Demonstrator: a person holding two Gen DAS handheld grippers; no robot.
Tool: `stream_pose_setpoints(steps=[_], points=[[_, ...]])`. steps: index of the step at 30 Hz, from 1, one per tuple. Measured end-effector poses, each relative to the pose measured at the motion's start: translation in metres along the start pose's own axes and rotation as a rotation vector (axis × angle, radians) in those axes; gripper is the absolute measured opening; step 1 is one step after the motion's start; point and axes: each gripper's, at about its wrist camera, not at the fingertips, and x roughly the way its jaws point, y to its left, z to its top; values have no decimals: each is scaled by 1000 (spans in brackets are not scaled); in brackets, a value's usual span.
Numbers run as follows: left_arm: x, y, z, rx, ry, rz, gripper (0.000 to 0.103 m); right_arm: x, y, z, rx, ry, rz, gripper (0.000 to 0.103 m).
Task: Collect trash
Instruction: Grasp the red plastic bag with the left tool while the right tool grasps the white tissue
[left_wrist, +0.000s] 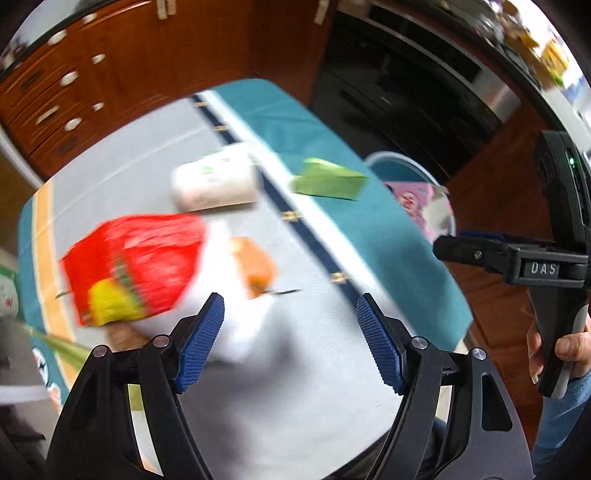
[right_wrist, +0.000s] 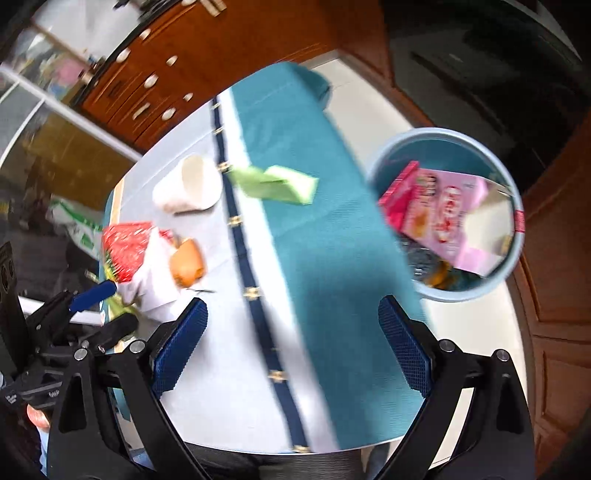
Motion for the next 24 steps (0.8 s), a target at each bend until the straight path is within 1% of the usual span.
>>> stream_pose_setpoints(steps=[6,9,12,16,19,24], points=[[-20,74,-13,-117,-56,68,75,23,58,3,-69,39,23,90],[-21,103,-11,-160,-63,97,75,36,76,5,-84,60,37,90],[-17,121,-9,-176,-51,110,75,48,88,6,-91,82,43,90],[-5,127,-5,-173,-23,89,75,61,96,6,-96,106,49,90],[6,124,3,-160,-8,83,75,70,96,5,-84,123,53,90],[26,116,11,-137,18,99,75,77,101,5,-87,138,81,90]])
